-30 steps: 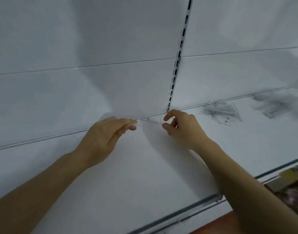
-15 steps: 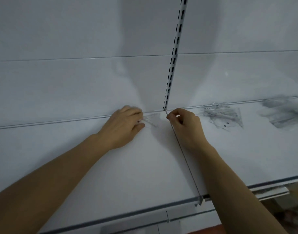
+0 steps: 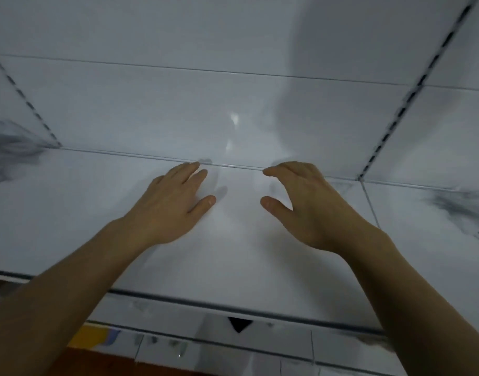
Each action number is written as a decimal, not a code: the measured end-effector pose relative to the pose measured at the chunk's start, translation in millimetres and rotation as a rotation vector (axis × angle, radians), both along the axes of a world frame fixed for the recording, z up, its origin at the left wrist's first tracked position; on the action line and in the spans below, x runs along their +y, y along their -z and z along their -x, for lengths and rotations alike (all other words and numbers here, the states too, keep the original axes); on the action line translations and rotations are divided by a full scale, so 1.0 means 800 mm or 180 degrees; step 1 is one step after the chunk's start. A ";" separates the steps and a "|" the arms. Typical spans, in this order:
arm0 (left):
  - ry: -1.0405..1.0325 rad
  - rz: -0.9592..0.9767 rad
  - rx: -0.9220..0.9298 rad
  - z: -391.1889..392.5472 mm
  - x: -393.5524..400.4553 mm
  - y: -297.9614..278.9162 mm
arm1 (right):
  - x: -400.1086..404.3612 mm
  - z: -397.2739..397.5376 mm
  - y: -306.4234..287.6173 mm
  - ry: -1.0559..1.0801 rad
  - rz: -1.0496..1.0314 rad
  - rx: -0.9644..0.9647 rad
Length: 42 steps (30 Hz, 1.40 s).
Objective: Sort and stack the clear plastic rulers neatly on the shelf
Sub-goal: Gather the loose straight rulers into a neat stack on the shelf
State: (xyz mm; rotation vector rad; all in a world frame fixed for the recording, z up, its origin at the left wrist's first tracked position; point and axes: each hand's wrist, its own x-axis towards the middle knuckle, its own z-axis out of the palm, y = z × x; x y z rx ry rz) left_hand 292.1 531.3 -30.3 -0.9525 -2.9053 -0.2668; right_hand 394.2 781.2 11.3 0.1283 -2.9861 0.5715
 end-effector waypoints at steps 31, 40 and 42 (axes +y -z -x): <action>0.0322 -0.0966 0.0369 0.243 -0.597 0.005 | -0.602 0.261 0.026 -0.0331 0.0202 0.0159; 0.0539 -0.1737 0.0179 0.293 -0.565 0.021 | -0.592 0.328 0.045 -0.0102 -0.0056 0.0429; 0.0505 -0.1820 0.0123 0.295 -0.569 0.025 | -0.585 0.332 0.062 -0.0154 -0.0022 0.0670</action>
